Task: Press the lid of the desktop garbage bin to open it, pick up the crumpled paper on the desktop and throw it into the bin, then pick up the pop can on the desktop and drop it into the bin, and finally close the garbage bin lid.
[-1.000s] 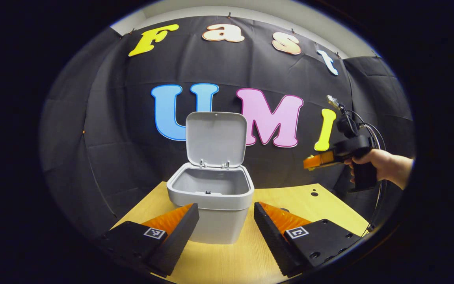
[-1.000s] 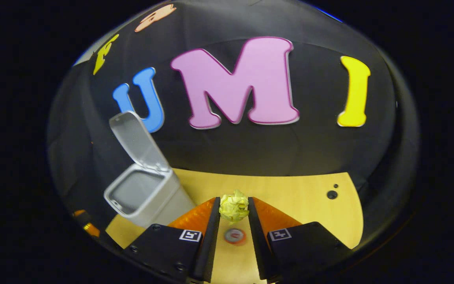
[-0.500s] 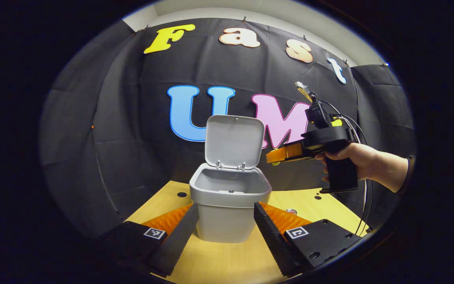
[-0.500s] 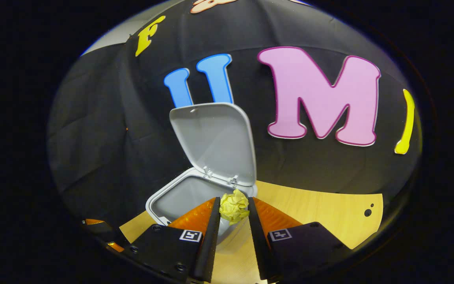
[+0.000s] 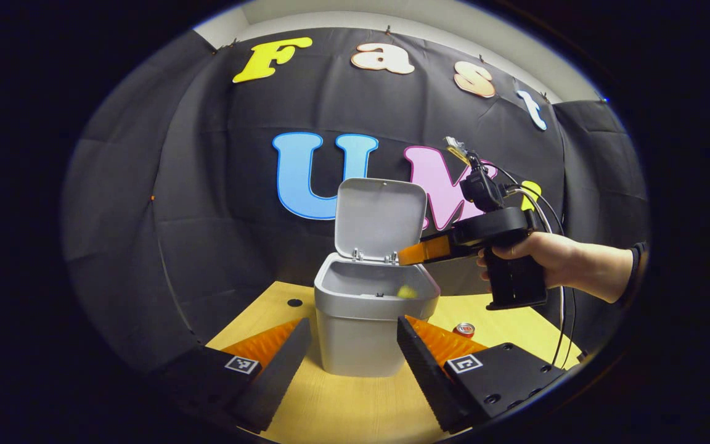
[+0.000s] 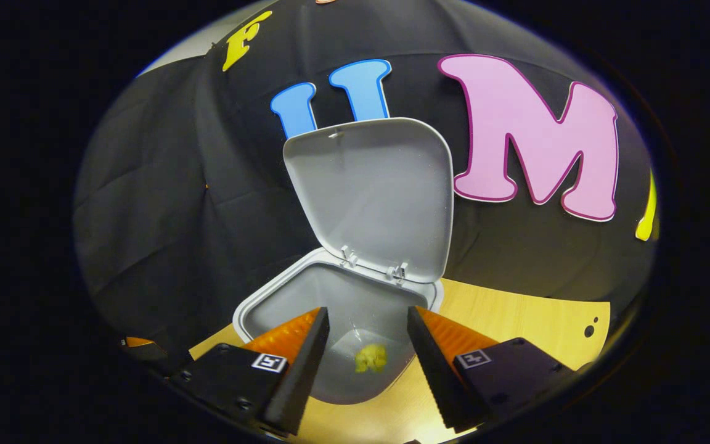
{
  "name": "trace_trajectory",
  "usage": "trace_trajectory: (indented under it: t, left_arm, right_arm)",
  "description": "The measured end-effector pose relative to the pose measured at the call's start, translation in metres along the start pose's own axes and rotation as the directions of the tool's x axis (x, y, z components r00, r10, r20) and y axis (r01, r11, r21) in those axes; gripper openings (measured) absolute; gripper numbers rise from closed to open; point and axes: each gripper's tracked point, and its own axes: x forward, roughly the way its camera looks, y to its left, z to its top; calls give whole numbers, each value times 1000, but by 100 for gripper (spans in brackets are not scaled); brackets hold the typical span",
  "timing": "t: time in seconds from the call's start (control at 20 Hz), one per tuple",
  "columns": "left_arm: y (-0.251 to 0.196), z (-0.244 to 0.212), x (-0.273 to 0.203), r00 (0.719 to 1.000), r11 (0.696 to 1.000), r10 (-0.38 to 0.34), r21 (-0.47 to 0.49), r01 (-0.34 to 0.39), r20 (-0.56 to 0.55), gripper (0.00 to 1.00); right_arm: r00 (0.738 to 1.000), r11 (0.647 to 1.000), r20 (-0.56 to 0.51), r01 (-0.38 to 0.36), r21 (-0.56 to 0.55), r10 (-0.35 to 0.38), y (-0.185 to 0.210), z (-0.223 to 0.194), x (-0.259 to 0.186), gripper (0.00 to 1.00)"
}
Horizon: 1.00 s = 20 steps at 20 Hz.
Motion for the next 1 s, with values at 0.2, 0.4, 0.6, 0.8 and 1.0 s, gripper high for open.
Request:
trace_trajectory:
  t: [0.2, 0.4, 0.6, 0.8, 1.0]
  left_arm:
    - [-27, -4, 6, 996, 996, -82, -22, 82, 27, 95]
    - [-70, -42, 26, 985, 985, -170, 24, 171, -24, 95]
    - [-128, -99, 55, 956, 960, -271, 40, 277, -111, 95]
    - [-187, -144, 92, 920, 932, -351, 24, 361, -175, 95]
    - [-223, -176, 142, 915, 920, -361, 91, 381, -180, 95]
  right_arm:
    - [994, 997, 81, 78, 7, -78, -31, 18, -27, 94]
    - [957, 977, 200, 215, 2, -211, -92, 36, -83, 97]
    - [893, 934, 283, 357, 26, -349, -162, 34, -143, 97]
    - [811, 875, 355, 483, 42, -465, -231, 16, -198, 97]
    - [719, 806, 393, 580, 118, -574, -290, -16, -241, 97]
